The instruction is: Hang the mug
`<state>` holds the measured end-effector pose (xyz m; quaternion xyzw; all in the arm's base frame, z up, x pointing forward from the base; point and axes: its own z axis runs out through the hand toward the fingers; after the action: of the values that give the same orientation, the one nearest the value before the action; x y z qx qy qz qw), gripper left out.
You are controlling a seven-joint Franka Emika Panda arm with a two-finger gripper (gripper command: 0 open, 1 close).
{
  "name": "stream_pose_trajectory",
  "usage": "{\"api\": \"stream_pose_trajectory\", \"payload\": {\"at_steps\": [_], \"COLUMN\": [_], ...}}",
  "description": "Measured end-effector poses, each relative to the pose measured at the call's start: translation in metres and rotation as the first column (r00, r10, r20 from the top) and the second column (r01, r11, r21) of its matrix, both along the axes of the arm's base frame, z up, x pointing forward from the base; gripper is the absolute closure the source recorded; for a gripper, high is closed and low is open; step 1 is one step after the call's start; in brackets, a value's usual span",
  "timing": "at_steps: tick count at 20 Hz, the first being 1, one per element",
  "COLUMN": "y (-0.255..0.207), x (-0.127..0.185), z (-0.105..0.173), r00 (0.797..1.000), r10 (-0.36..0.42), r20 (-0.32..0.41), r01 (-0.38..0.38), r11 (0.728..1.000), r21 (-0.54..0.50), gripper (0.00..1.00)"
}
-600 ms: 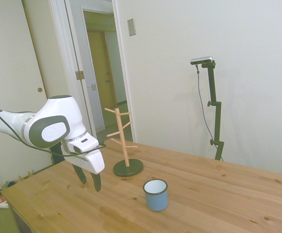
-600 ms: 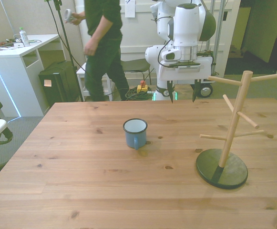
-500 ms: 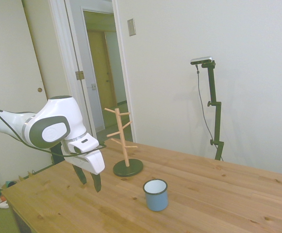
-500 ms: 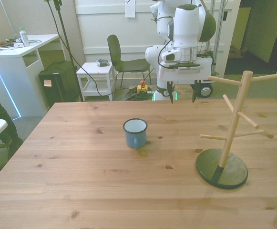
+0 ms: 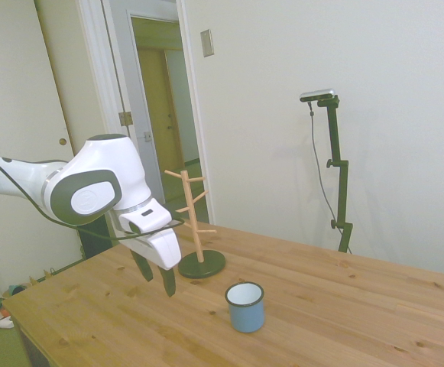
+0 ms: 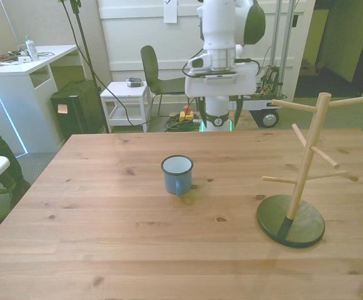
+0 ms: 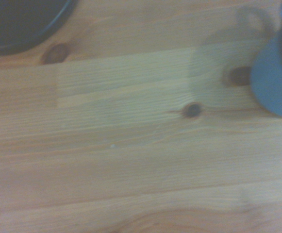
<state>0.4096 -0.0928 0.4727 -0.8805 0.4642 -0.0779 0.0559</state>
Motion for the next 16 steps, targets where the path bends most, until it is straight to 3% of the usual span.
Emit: {"api": "stream_pose_trajectory", "payload": {"at_steps": [8,16], "y": [-0.118,-0.175], "x": [-0.013,0.012], "z": [-0.012,-0.006], "r00": [0.995,0.984], "r10": [-0.101,-0.175], "r20": [0.009,0.038], "r01": [0.101,0.173], "r11": [0.995,0.984], "r21": [0.029,0.049], "gripper": [0.0,0.0]}}
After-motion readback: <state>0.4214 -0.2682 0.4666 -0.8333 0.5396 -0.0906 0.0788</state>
